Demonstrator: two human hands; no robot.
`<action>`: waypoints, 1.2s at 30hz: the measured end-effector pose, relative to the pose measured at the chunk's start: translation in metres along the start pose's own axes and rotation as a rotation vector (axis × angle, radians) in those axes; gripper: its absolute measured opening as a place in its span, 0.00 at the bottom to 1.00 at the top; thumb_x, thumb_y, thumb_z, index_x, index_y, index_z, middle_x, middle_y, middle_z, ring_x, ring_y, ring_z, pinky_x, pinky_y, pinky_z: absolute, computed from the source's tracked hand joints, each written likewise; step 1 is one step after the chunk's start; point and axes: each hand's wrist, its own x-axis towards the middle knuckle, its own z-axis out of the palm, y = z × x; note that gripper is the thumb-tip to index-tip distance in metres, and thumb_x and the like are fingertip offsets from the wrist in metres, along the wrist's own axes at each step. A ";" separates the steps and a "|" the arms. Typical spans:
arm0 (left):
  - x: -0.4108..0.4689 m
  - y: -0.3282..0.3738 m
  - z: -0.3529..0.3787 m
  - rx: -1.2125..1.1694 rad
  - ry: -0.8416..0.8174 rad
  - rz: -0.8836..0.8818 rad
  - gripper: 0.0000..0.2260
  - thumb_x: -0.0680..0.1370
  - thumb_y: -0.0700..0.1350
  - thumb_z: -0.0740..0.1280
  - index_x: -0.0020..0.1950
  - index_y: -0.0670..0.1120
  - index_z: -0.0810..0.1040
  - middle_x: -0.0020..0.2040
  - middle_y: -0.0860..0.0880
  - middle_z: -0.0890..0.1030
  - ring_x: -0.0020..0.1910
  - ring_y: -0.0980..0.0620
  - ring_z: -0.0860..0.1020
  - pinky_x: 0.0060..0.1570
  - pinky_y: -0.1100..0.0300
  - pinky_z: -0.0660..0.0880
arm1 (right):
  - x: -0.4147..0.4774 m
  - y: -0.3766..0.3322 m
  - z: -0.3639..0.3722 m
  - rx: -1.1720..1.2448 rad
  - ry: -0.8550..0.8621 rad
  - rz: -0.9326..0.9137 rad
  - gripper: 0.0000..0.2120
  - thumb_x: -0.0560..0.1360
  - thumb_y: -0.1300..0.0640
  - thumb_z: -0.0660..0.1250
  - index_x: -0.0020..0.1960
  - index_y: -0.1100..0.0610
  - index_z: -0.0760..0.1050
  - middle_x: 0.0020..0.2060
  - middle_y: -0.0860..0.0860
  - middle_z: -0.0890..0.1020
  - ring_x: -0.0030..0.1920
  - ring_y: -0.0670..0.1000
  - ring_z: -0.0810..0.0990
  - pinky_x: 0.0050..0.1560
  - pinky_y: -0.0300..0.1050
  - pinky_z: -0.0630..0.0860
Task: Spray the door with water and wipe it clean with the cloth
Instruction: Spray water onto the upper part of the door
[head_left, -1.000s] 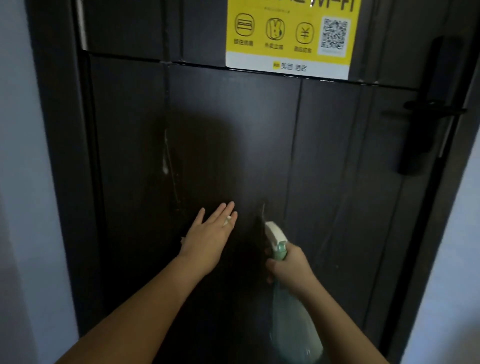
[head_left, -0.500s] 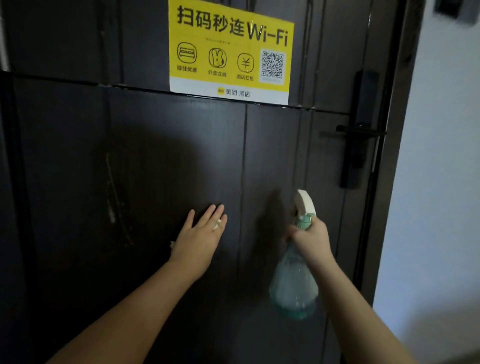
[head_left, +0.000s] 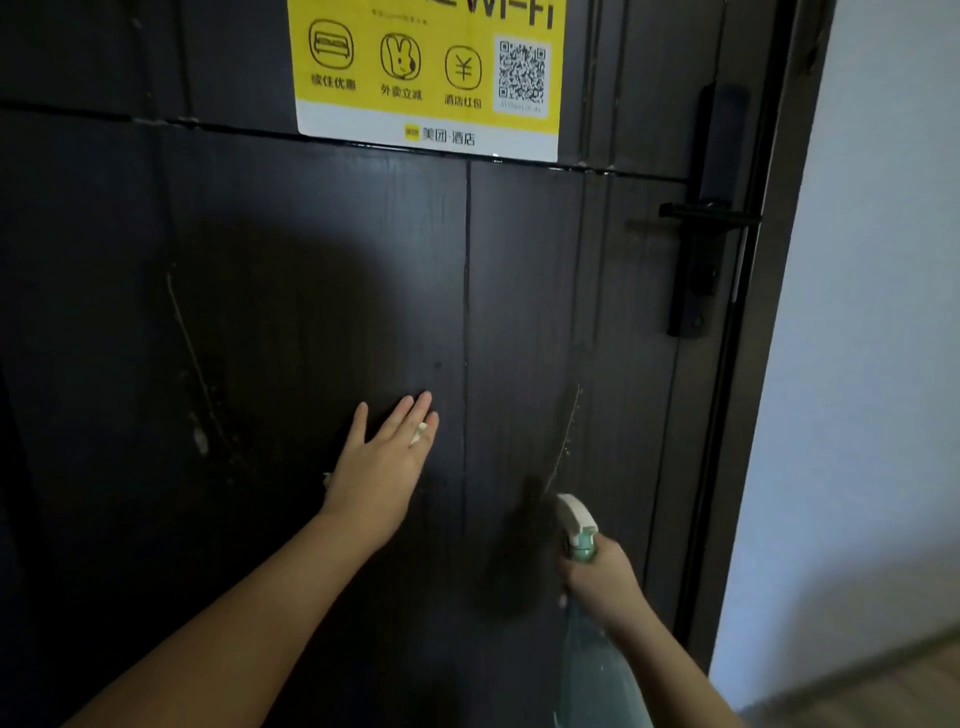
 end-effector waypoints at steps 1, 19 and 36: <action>-0.004 -0.001 0.003 -0.011 -0.013 0.003 0.45 0.73 0.36 0.69 0.78 0.47 0.39 0.77 0.46 0.33 0.76 0.48 0.36 0.74 0.40 0.46 | -0.002 0.001 0.001 0.006 0.005 -0.005 0.05 0.69 0.70 0.65 0.37 0.62 0.75 0.21 0.53 0.78 0.22 0.49 0.76 0.27 0.40 0.73; -0.094 0.008 0.078 -0.100 -0.197 -0.027 0.45 0.74 0.38 0.67 0.77 0.47 0.36 0.76 0.45 0.30 0.76 0.47 0.34 0.75 0.42 0.44 | -0.036 0.086 0.046 -0.078 -0.111 0.096 0.08 0.70 0.70 0.66 0.40 0.58 0.76 0.29 0.50 0.79 0.25 0.43 0.77 0.28 0.39 0.74; -0.232 -0.042 0.202 -0.163 -0.379 -0.284 0.44 0.73 0.43 0.70 0.75 0.45 0.38 0.75 0.43 0.35 0.77 0.45 0.41 0.74 0.40 0.48 | -0.073 0.114 0.210 -0.062 -0.624 -0.031 0.25 0.70 0.71 0.66 0.63 0.52 0.71 0.47 0.49 0.80 0.39 0.53 0.84 0.36 0.44 0.81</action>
